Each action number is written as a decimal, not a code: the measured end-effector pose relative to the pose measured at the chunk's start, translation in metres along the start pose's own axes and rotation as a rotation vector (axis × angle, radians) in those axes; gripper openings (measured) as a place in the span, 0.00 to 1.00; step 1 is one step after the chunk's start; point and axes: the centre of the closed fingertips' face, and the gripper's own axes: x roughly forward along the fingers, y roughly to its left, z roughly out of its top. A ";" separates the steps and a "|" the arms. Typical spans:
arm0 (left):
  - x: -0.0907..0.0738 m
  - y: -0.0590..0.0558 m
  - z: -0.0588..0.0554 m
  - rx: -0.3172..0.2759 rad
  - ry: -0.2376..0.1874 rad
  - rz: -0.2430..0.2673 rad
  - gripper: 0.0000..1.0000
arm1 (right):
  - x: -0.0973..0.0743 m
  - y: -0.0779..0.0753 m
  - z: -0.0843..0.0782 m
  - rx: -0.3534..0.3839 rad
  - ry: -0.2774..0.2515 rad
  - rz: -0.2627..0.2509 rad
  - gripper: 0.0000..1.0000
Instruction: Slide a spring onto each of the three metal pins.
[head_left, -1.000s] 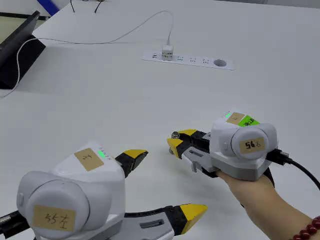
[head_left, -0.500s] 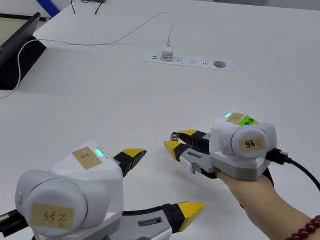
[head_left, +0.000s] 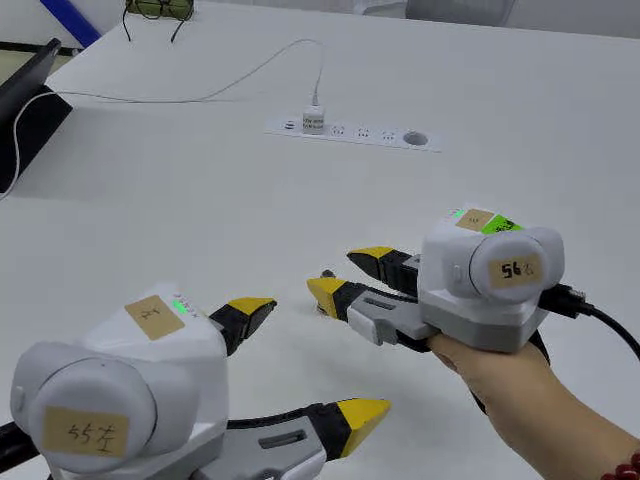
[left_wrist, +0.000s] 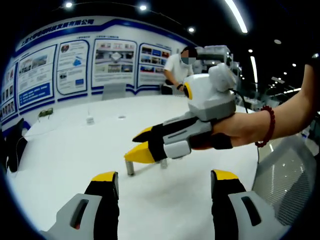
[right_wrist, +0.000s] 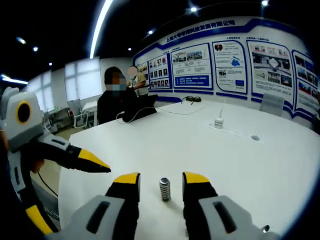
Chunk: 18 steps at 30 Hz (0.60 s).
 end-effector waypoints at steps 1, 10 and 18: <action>0.000 0.000 0.000 0.005 0.000 0.001 0.77 | -0.001 0.000 0.001 0.000 -0.001 -0.001 0.36; 0.004 -0.002 0.006 0.069 0.000 0.002 0.74 | -0.024 -0.009 0.011 0.019 -0.011 -0.034 0.42; 0.010 -0.006 0.011 0.102 0.000 -0.011 0.67 | -0.044 -0.017 0.011 0.015 -0.008 -0.060 0.45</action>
